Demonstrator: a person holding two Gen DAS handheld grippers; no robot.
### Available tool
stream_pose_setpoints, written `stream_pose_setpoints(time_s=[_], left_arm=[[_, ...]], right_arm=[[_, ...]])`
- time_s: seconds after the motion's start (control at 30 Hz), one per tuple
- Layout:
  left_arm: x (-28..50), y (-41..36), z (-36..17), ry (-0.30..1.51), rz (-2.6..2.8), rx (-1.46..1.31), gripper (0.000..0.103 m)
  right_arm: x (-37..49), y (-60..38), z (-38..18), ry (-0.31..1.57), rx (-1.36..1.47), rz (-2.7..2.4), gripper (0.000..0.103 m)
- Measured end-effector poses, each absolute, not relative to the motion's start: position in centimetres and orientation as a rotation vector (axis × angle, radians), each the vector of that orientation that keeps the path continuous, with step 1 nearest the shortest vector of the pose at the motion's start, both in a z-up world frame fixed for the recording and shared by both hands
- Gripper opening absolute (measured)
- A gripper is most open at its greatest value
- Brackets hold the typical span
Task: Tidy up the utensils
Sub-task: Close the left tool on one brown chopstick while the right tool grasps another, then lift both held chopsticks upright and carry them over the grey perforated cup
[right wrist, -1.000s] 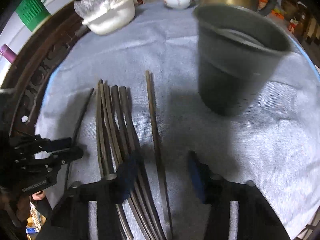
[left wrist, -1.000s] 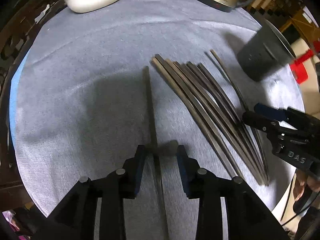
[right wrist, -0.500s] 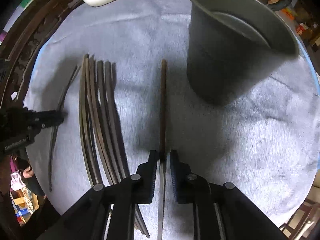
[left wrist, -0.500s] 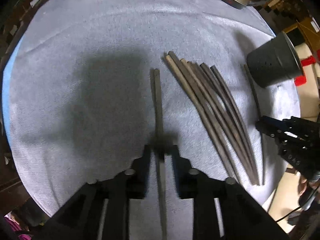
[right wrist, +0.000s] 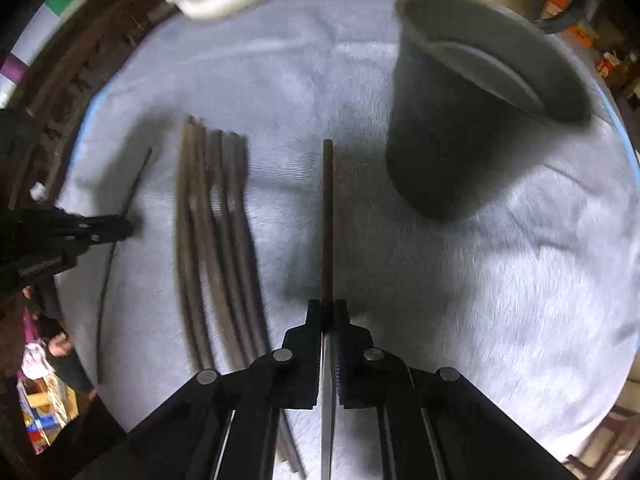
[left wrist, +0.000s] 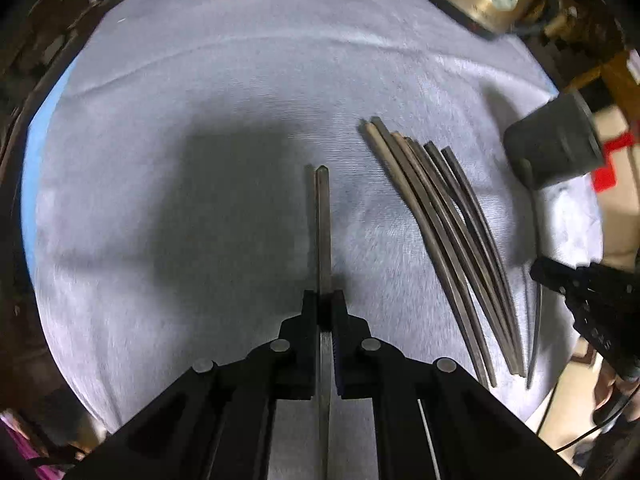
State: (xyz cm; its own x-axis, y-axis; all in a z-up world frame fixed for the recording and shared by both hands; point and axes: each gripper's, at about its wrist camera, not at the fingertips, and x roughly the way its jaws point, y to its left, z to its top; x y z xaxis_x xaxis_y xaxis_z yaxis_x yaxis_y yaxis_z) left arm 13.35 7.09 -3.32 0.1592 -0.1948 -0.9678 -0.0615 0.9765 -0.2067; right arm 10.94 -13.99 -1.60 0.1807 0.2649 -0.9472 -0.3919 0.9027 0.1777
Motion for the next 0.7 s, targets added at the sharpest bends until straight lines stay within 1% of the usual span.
stream_pose_setpoints(time_s=[0.1, 0.17, 0.3, 0.4, 0.5, 0.57, 0.7], left_arm=[[10.9, 8.8, -1.5, 1.299, -0.084, -0.269, 0.006], [9.6, 8.9, 0.9, 1.213, -0.074, -0.297, 0.006], [7.9, 8.7, 5.6, 1.004, -0.026, -0.297, 0.006], [6.8, 8.0, 7.7, 0.852, 0.025, -0.28, 0.006], [6.0, 7.0, 8.1, 0.738, 0.065, -0.267, 0.006], [5.3, 6.0, 7.5, 0.657, 0.091, -0.25, 0.006], [5.3, 4.5, 6.2, 0.546, 0.152, -0.212, 0.006]], right_arm=[[8.2, -16.1, 0.4, 1.182, -0.012, 0.464, 0.006], [6.7, -17.9, 1.9, 1.083, 0.053, 0.425, 0.006], [5.9, -22.9, 4.3, 0.91, 0.18, 0.351, 0.006], [6.1, -24.6, 5.1, 0.768, 0.217, 0.273, 0.006], [5.7, -25.9, 6.2, 0.618, 0.24, 0.189, 0.006], [5.3, -26.2, 7.1, 0.522, 0.211, 0.129, 0.006], [5.4, -26.2, 7.2, 0.459, 0.157, 0.067, 0.006]])
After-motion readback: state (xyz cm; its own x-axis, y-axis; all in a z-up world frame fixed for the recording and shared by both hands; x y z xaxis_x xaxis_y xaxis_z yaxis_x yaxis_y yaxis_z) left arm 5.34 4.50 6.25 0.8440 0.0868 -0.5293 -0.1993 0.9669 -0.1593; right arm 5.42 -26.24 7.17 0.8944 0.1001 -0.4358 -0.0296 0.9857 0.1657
